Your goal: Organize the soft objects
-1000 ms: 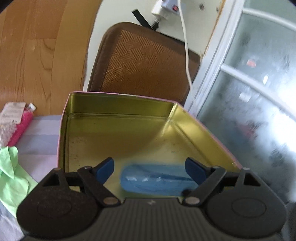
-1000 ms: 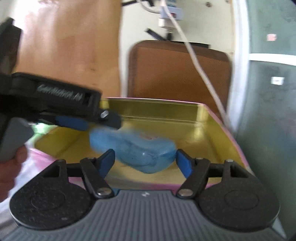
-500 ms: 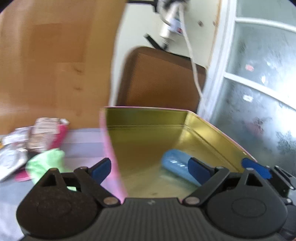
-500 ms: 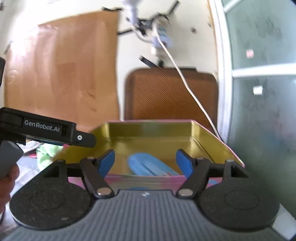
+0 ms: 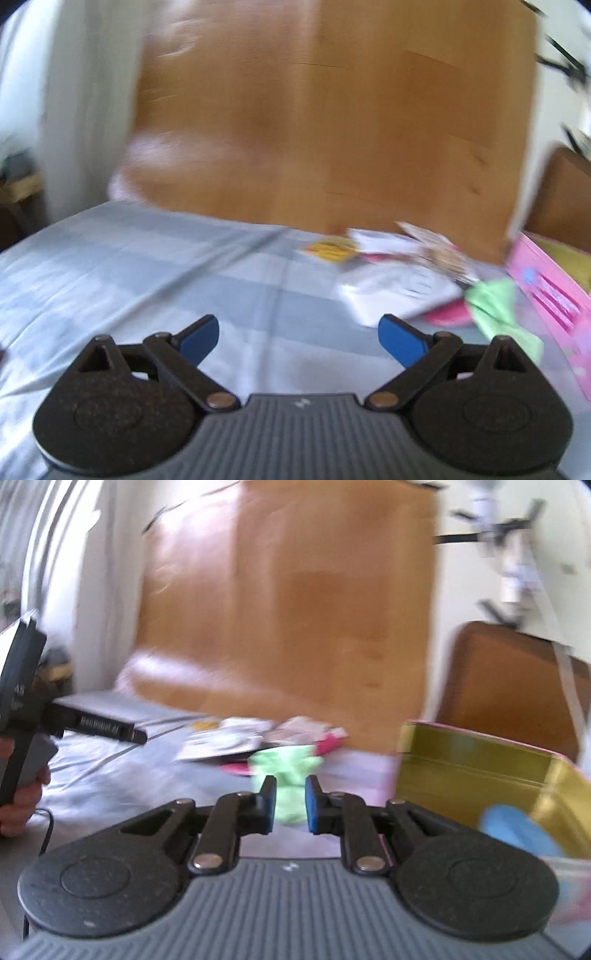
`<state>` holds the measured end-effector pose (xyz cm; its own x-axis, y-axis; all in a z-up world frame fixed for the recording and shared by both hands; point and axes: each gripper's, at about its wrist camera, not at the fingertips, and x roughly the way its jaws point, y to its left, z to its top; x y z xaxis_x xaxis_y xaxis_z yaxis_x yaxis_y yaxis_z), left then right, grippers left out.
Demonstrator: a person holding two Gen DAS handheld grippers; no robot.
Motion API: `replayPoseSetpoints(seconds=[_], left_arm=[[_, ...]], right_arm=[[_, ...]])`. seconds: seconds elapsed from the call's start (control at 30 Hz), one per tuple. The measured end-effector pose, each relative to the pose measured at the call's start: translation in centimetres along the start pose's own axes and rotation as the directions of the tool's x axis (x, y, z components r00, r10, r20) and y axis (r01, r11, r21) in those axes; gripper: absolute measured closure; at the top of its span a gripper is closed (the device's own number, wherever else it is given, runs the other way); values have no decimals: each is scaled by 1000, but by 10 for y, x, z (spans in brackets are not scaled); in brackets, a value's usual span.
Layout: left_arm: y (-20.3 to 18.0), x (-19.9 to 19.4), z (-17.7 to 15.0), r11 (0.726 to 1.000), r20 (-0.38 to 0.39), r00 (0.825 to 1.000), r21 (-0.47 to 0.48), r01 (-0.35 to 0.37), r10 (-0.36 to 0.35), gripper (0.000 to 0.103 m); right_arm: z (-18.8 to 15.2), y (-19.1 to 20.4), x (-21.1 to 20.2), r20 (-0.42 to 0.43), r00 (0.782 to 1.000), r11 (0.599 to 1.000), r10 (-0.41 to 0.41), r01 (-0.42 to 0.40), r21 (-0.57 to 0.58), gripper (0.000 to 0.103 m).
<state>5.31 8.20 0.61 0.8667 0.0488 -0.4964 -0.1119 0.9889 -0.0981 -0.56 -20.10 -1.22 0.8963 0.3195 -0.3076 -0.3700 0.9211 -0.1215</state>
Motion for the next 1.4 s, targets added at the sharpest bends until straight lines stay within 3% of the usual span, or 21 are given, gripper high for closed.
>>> replayPoseSetpoints(seconds=[0.07, 0.13, 0.2, 0.37, 0.43, 0.5, 0.57, 0.6, 0.63, 0.83, 1.03, 1.17, 1.27, 1.4], left_arm=[[28, 3, 0, 997, 12, 999, -71, -34, 35, 7], [47, 6, -1, 984, -4, 1000, -178, -3, 2, 7], [57, 8, 0, 975, 5, 1000, -220, 15, -14, 6], [53, 7, 0, 976, 15, 999, -214, 38, -35, 5], [49, 8, -2, 978, 14, 999, -207, 40, -38, 4], [48, 10, -2, 977, 15, 999, -207, 43, -41, 4], [49, 11, -2, 975, 15, 999, -217, 48, -46, 3], [50, 12, -2, 973, 12, 999, -224, 50, -48, 4], [51, 12, -2, 971, 11, 999, -232, 52, -51, 3], [58, 14, -2, 961, 4, 998, -271, 63, -64, 3], [58, 16, -2, 959, -9, 994, -263, 106, -112, 3], [49, 16, -2, 968, -21, 987, -200, 150, -157, 3], [32, 16, -3, 980, -47, 983, -106, 170, -176, 3], [-4, 16, -11, 991, -87, 988, 44, 128, -124, 3]], right_arm=[[10, 15, 28, -41, 998, 999, 43, -44, -4, 84], [21, 23, 56, -82, 994, 997, 69, -67, 29, 83], [32, 26, 81, -108, 991, 994, 81, -72, 81, 83], [55, 9, 152, -197, 974, 970, 114, -65, 236, 82], [57, 2, 180, -270, 955, 957, 124, -44, 285, 75], [54, -8, 197, -300, 934, 921, 193, -67, 383, 72], [54, -17, 201, -292, 915, 874, 280, -117, 471, 81], [55, -17, 198, -297, 901, 856, 318, -138, 498, 91], [55, -15, 192, -294, 892, 845, 344, -158, 510, 94], [41, 8, 114, -268, 873, 859, 408, -268, 437, 95], [-2, -14, 7, -244, 898, 872, 365, -238, 429, 96], [-41, -40, -54, -261, 934, 899, 243, -116, 422, 96], [-61, -60, -94, -246, 951, 873, 187, -47, 485, 96], [-72, -78, -112, -218, 963, 844, 158, -17, 536, 93]])
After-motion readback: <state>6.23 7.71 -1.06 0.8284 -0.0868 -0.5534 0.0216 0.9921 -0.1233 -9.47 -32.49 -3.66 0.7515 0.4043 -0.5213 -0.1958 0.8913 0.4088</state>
